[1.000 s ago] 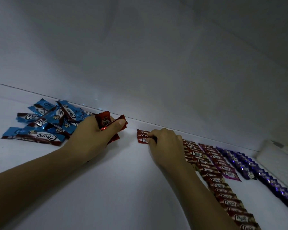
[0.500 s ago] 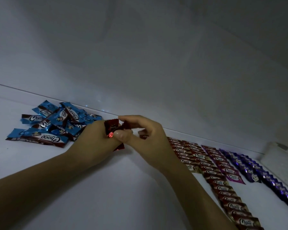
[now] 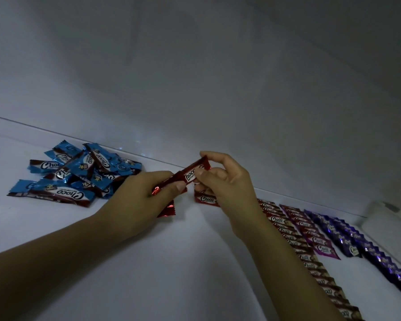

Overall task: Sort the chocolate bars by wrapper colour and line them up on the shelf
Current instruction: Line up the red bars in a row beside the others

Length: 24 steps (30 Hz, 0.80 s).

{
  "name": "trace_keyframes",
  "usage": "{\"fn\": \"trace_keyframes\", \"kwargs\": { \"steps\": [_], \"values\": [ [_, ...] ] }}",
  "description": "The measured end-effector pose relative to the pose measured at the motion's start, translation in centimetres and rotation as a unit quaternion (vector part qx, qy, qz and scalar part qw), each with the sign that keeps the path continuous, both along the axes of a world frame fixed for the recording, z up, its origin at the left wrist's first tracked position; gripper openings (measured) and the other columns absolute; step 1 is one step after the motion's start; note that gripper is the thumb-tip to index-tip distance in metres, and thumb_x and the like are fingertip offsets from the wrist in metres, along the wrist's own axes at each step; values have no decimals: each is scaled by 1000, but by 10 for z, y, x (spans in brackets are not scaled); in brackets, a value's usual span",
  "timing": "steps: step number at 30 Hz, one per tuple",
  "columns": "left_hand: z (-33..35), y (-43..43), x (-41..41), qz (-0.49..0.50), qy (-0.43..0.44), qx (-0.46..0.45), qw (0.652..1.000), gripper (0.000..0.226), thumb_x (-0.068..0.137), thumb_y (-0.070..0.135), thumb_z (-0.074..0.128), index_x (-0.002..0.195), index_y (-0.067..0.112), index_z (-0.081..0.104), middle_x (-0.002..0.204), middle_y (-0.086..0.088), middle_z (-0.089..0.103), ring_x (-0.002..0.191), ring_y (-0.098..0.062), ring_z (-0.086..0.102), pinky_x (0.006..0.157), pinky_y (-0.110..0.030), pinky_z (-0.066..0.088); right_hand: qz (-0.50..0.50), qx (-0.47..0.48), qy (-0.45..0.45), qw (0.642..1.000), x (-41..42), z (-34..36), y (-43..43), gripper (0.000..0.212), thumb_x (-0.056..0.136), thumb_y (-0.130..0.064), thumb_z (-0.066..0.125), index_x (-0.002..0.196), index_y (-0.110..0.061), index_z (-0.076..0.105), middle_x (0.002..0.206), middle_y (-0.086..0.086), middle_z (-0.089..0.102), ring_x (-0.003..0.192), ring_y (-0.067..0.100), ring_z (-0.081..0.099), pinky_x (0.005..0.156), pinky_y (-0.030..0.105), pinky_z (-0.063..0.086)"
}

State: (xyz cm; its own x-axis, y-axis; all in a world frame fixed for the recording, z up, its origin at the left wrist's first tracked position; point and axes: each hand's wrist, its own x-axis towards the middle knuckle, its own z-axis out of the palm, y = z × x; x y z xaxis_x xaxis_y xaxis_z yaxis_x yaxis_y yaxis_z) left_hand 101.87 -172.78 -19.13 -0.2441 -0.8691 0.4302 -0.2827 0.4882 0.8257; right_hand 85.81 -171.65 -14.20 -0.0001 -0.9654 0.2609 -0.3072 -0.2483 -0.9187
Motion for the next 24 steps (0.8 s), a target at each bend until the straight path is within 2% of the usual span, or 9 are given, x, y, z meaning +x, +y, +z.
{"fn": "trace_keyframes", "kwargs": {
  "steps": [5,8,10,12,14,15,18,21,24],
  "values": [
    [0,-3,1,-1,20,37,999,19,95,35,47,88,31,65,62,18,62,62,7,58,56,-7,42,7,22,24,999,-5,-2,-3,19,91,-15,60,106,-25,65,82,-3,74,75,12,71,75,29,56],
    [2,-5,3,1,56,70,996,21,95,36,47,91,30,67,69,10,63,65,5,60,59,-10,43,-16,26,9,1000,-6,-4,-6,31,93,-18,59,122,-27,57,101,-3,71,85,8,69,65,16,56],
    [3,-5,2,-1,45,63,997,21,95,35,47,89,31,67,64,13,63,62,6,59,56,-7,42,-14,-47,93,994,-7,-6,-6,43,93,-17,58,132,-33,48,121,-7,60,103,3,60,67,6,49],
    [4,-3,2,-7,12,41,999,20,95,34,48,88,32,66,60,20,61,61,8,57,55,-5,40,16,-115,178,977,-4,-7,-4,46,95,-15,55,135,-34,46,131,-12,51,116,-3,49,82,0,40],
    [3,-2,2,-7,-9,21,1000,20,95,32,49,86,30,67,57,25,59,57,8,56,54,-5,39,36,-165,250,953,-3,-8,-5,35,94,-11,54,125,-28,58,121,-16,56,115,-1,48,93,7,37],
    [3,-2,2,-2,-15,12,1000,21,95,32,51,84,27,68,55,22,59,55,6,55,54,-7,40,30,-181,285,941,-3,-8,-6,28,92,-11,56,114,-25,66,108,-19,60,108,1,51,97,19,40],
    [0,-3,3,19,-14,4,1000,26,94,34,51,83,18,70,54,6,58,55,3,55,55,-9,41,-37,-164,317,933,-13,-9,-9,16,89,-14,60,94,-26,71,83,-23,63,92,7,59,94,44,43],
    [-2,-4,3,34,-9,17,999,28,93,37,52,85,16,69,63,2,59,62,4,57,56,-6,41,-103,-93,299,944,-36,-11,-13,12,90,-18,61,92,-29,66,75,-17,66,84,8,64,94,47,46],
    [-1,-4,2,32,-17,25,999,26,92,38,51,82,21,67,59,5,57,58,9,55,54,-4,39,-110,-22,345,932,-49,-13,-16,20,87,-23,65,73,-37,63,69,-23,63,81,3,61,97,44,43]
  ]
}}
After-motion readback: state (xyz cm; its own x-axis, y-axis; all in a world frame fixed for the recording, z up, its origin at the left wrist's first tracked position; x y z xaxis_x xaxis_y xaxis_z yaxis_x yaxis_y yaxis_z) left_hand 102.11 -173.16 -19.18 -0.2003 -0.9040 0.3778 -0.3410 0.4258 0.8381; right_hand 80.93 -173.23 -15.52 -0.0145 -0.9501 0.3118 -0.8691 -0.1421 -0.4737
